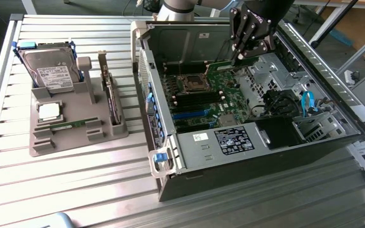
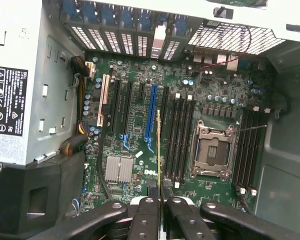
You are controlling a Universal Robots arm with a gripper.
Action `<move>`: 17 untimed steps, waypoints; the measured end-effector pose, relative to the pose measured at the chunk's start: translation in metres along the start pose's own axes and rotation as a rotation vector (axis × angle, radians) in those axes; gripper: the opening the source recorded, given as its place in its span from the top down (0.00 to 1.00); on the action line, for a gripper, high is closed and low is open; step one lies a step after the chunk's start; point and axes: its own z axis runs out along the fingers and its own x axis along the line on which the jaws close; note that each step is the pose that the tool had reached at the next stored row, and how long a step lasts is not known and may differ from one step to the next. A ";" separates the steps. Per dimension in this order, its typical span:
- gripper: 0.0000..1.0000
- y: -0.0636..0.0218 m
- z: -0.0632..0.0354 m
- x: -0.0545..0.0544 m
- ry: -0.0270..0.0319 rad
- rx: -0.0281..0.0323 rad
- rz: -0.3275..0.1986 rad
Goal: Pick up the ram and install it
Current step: 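Insert the ram into the slot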
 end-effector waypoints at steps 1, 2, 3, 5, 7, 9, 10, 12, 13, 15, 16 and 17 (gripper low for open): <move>0.87 0.0000 0.0002 0.000 0.0000 0.0000 0.000; 0.87 0.0000 0.0005 0.000 0.0000 0.0000 0.000; 0.87 0.0000 0.0007 0.000 -0.0001 0.0000 0.000; 0.87 0.0000 0.0011 0.000 -0.0001 0.0000 0.000; 0.87 0.0000 0.0015 0.000 0.0000 0.0000 0.000; 0.87 0.0000 0.0019 0.000 0.0000 0.0000 0.000; 0.87 0.0000 0.0020 0.000 0.0000 0.0000 0.000; 0.87 0.0000 0.0024 0.000 0.0000 0.0000 0.000; 0.87 0.0000 0.0027 0.000 -0.0001 0.0000 0.000; 0.87 0.0000 0.0032 0.000 0.0000 0.0000 0.000; 0.87 -0.0001 0.0035 0.000 0.0000 0.0000 0.000; 0.87 -0.0001 0.0040 0.000 -0.0001 0.0000 0.000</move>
